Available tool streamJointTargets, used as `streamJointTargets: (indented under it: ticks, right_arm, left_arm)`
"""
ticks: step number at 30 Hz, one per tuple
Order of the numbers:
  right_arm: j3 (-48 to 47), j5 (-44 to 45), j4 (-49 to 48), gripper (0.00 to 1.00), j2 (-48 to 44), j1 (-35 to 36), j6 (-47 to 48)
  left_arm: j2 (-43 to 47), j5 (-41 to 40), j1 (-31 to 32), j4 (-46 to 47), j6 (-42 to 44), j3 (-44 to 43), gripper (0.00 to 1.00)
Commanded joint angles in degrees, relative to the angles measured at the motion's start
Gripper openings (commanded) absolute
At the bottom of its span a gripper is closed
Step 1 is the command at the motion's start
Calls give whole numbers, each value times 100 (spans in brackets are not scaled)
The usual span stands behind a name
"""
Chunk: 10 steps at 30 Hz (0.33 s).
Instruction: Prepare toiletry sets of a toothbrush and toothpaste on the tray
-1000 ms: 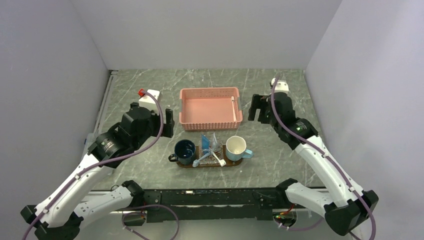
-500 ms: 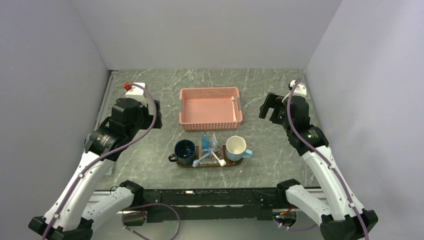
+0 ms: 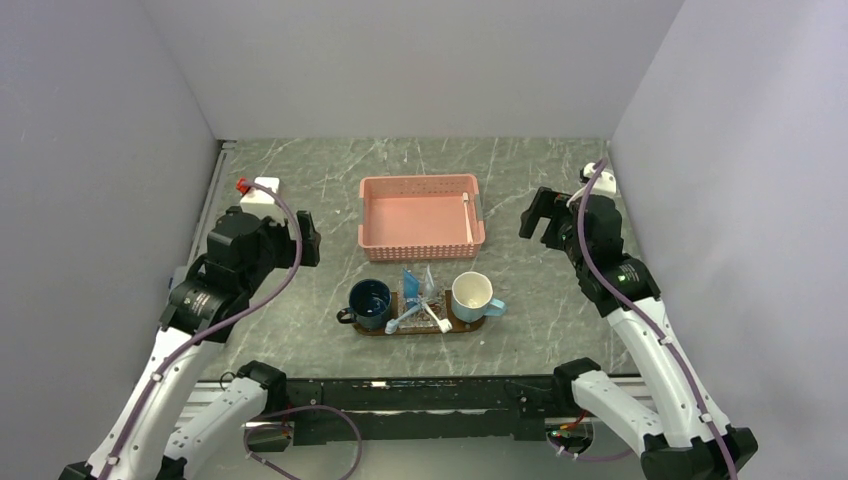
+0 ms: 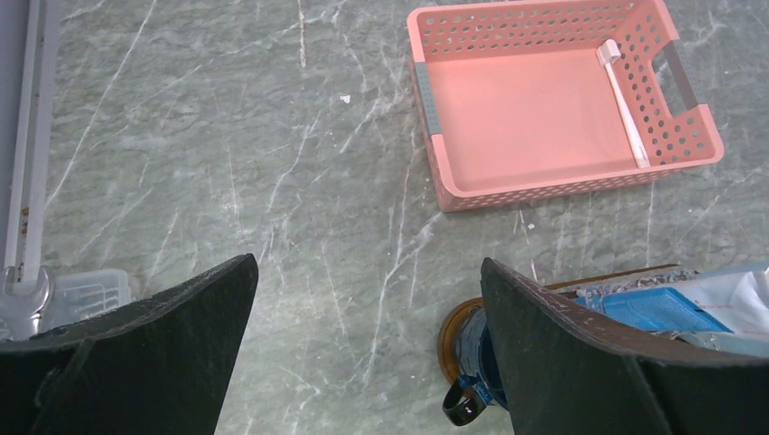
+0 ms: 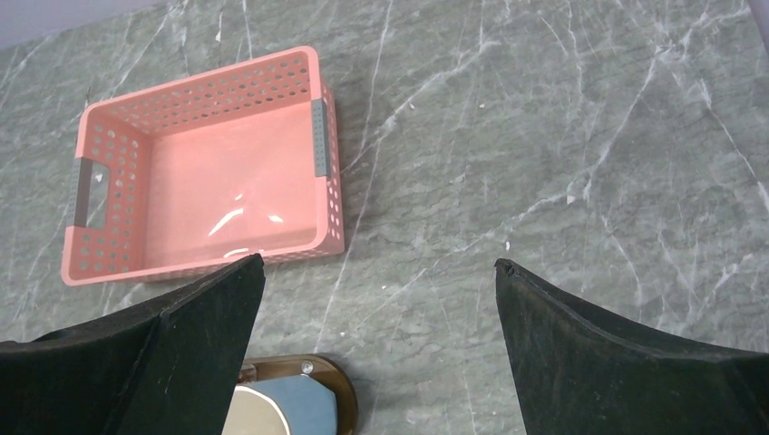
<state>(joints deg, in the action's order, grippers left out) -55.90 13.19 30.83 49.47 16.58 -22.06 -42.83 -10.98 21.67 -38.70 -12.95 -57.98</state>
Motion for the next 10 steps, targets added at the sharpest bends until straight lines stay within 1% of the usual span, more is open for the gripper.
streamJointTargets:
  ticks: [1, 5, 10]
  right_arm:
    - [136, 97, -309, 100, -213, -19, 40]
    - [314, 88, -473, 100, -439, -11, 5]
    - [253, 148, -444, 100, -508, -17, 21]
  left_arm:
    - [131, 238, -34, 346, 59, 52, 99]
    - [201, 275, -39, 375, 40, 91, 99]
    - [196, 275, -43, 347, 46, 97, 99]
